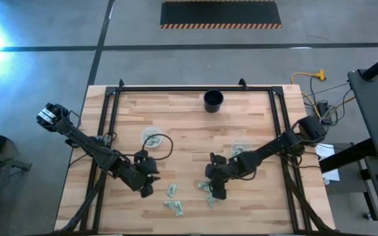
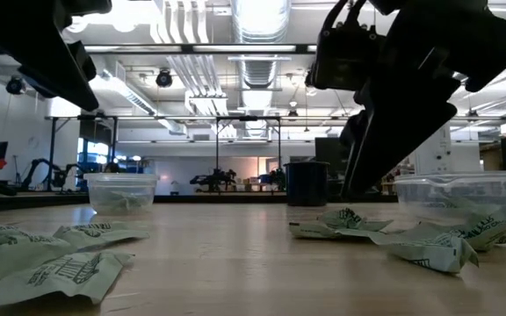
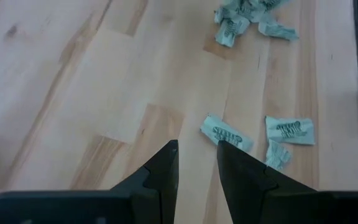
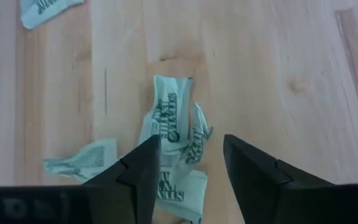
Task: Pick and place items into bin
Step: Put the white sweetener packet into the right transparent bin
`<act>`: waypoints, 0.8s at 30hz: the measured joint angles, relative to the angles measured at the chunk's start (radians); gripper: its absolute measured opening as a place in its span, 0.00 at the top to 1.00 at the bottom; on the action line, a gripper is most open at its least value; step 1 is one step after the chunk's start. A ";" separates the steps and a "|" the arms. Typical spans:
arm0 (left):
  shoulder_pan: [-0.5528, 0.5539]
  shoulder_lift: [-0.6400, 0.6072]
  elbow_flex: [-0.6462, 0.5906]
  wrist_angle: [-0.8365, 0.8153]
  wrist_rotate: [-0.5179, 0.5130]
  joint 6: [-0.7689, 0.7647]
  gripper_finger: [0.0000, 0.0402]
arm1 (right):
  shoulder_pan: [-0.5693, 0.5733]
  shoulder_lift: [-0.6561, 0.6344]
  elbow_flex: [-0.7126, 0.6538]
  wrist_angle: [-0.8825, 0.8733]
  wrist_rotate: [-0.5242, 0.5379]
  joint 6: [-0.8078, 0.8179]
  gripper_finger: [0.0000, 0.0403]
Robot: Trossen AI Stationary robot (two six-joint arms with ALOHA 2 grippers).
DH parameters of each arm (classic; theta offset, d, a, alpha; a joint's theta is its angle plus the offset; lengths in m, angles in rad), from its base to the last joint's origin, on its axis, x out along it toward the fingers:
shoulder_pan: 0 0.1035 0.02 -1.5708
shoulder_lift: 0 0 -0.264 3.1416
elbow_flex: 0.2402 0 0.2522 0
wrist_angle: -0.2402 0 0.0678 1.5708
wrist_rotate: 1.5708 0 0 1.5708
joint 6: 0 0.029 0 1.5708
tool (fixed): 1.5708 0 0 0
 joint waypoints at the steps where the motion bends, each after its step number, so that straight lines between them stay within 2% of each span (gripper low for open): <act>1: 0.000 0.000 0.000 -0.001 -0.005 0.000 0.77 | 0.000 0.002 0.000 0.007 0.000 0.000 0.58; 15: 0.000 0.000 -0.002 -0.001 -0.006 0.000 0.77 | -0.002 0.080 0.022 0.049 -0.003 0.022 0.56; 19: 0.000 0.000 -0.002 -0.002 -0.006 0.000 0.77 | -0.002 0.080 0.020 0.035 -0.003 0.024 0.60; 24: 0.000 0.001 -0.001 -0.001 -0.006 0.000 0.77 | -0.002 0.079 0.020 0.032 -0.002 0.027 0.70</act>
